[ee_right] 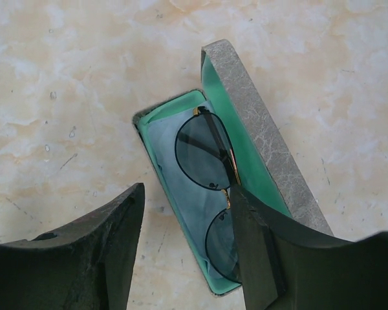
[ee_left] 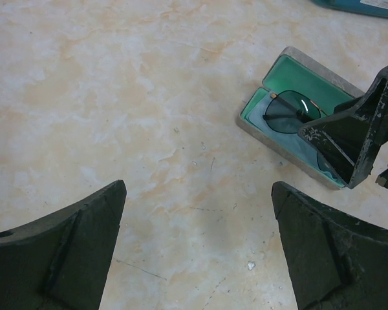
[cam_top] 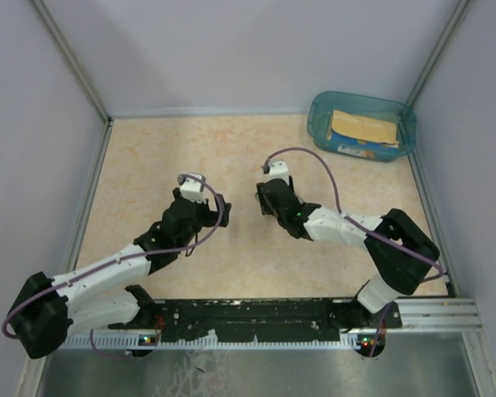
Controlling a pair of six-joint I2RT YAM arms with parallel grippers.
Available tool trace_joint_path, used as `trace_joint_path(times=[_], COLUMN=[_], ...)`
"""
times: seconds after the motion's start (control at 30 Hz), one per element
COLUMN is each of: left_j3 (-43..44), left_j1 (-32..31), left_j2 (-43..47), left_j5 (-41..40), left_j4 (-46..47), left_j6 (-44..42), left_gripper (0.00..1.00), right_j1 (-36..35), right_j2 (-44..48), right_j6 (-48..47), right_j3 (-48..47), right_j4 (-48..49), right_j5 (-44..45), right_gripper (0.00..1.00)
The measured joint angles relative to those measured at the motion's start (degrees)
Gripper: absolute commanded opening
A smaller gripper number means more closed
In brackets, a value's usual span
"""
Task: Organize the sunglasses
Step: Place the sunglasses in the sunglasses case.
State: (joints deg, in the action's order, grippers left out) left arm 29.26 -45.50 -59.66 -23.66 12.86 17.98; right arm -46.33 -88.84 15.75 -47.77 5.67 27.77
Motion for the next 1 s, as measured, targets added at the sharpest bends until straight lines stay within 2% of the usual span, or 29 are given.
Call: trace_joint_path(times=[0.5,1.0], left_j3=[-0.2,-0.6], left_j1=[0.0,0.0], left_j2=[0.0,0.9], left_j5=[-0.9,-1.2], left_j4=[0.0,0.2], left_j6=[0.0,-0.1], left_gripper=[1.00,1.00], right_j1=[0.0,0.0], right_j2=[-2.7,-3.5], right_j6=[2.4,5.6], right_j3=[0.0,0.1], right_j4=[5.7,7.2], right_j5=[5.6,7.3], right_gripper=[0.58,0.59])
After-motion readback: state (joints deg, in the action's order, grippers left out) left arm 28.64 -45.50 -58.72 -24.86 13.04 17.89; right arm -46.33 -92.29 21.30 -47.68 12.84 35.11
